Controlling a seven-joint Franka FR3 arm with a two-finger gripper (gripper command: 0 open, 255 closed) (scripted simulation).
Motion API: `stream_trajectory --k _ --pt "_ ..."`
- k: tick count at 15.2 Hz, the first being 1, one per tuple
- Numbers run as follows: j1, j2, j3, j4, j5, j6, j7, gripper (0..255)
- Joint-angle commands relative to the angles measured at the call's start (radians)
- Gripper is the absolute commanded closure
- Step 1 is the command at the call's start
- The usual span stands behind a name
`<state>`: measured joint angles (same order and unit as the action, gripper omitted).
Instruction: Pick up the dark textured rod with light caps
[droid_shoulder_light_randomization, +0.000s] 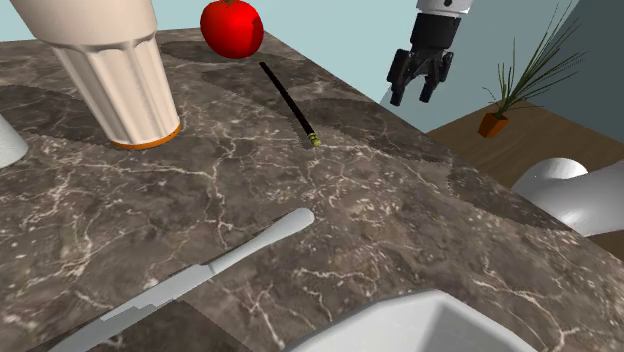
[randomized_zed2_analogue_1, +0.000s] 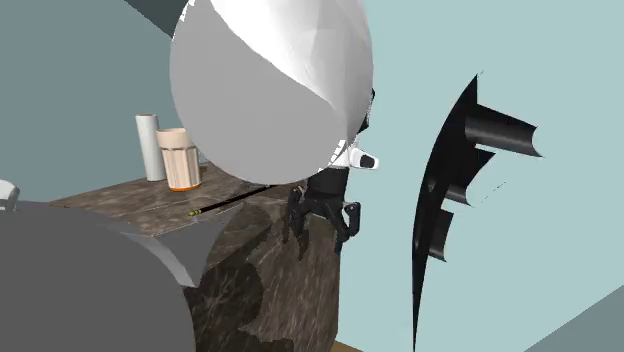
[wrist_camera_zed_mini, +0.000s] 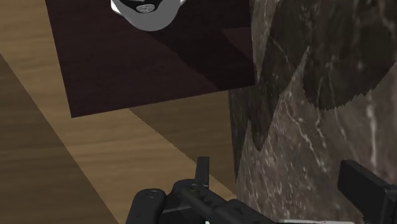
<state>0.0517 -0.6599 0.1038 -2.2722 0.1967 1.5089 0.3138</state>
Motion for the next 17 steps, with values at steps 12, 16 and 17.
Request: stream_trajectory --k 12,16,17 --pt "0.098 0.368 0.205 0.430 0.028 -0.027 0.388 0" --pt "0.118 0.519 0.274 0.613 -0.007 -0.055 0.512 0" --pt "0.126 0.562 0.291 0.665 -0.021 -0.065 0.544 0"
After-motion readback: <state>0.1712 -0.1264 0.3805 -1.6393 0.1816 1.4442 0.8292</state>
